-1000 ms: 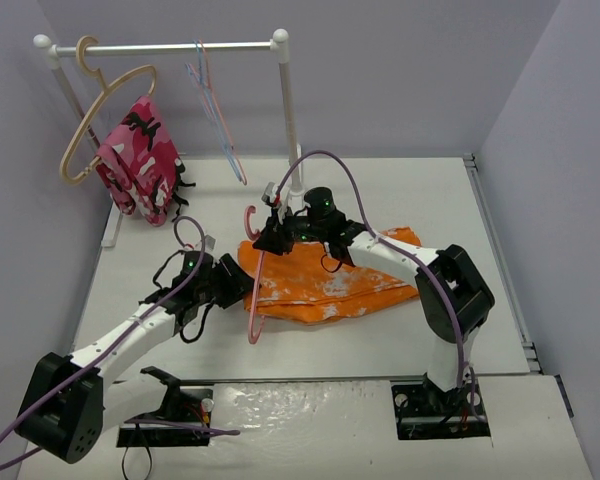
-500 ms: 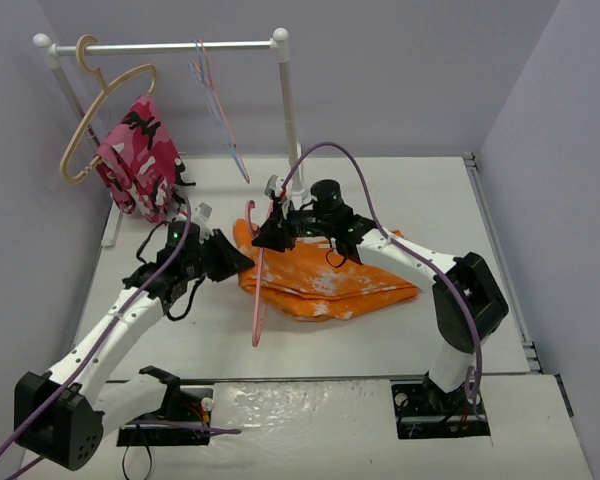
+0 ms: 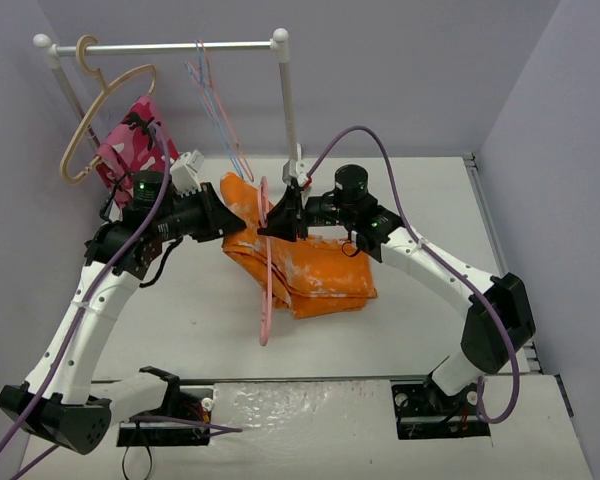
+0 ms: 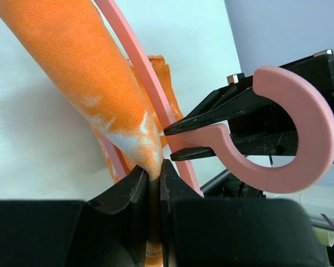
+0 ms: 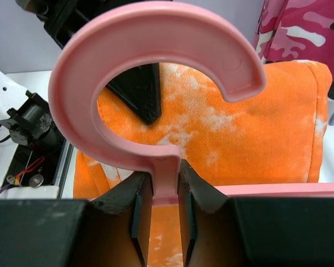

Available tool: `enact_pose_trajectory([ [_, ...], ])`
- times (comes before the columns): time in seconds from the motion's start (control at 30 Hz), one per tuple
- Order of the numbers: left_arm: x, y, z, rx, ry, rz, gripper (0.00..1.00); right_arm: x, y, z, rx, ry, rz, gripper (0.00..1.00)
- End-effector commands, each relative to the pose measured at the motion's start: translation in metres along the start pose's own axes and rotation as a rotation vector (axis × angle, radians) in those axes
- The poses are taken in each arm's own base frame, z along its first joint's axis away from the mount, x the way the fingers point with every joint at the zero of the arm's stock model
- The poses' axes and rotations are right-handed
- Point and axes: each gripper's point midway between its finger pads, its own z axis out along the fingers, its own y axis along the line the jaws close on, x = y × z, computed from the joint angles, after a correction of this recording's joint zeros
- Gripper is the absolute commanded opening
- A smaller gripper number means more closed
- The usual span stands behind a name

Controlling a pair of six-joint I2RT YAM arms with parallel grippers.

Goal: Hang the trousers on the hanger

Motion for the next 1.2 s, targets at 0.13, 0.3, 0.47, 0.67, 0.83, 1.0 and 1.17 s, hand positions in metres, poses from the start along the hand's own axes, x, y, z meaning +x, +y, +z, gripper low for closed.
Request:
enact_pose_trajectory([
  [0.13,-0.041,-0.051,-0.037,0.127,-0.120,0.134,0.00,-0.015,0.013,-0.011,-0.037,-0.060,-0.068,0.00],
  [0.3,-0.048,-0.062,-0.046,0.149,-0.142,0.143,0.00,-0.009,0.014,-0.013,-0.033,-0.056,-0.062,0.00],
  [0.47,-0.048,-0.065,-0.051,0.152,-0.135,0.160,0.00,-0.010,0.016,-0.016,-0.031,-0.053,-0.074,0.00],
  [0.67,-0.047,-0.060,-0.060,0.115,-0.122,0.192,0.00,-0.014,0.018,-0.022,-0.032,-0.060,-0.082,0.00],
  [0.83,-0.046,-0.049,-0.068,0.085,-0.131,0.189,0.00,-0.021,0.016,-0.029,-0.020,-0.074,-0.101,0.00],
  [1.0,-0.047,-0.050,-0.073,0.083,-0.131,0.211,0.00,-0.019,0.016,-0.032,-0.021,-0.074,-0.097,0.00],
  [1.17,-0.044,-0.039,-0.079,0.047,-0.113,0.237,0.00,-0.023,0.018,-0.035,-0.024,-0.081,-0.106,0.00],
])
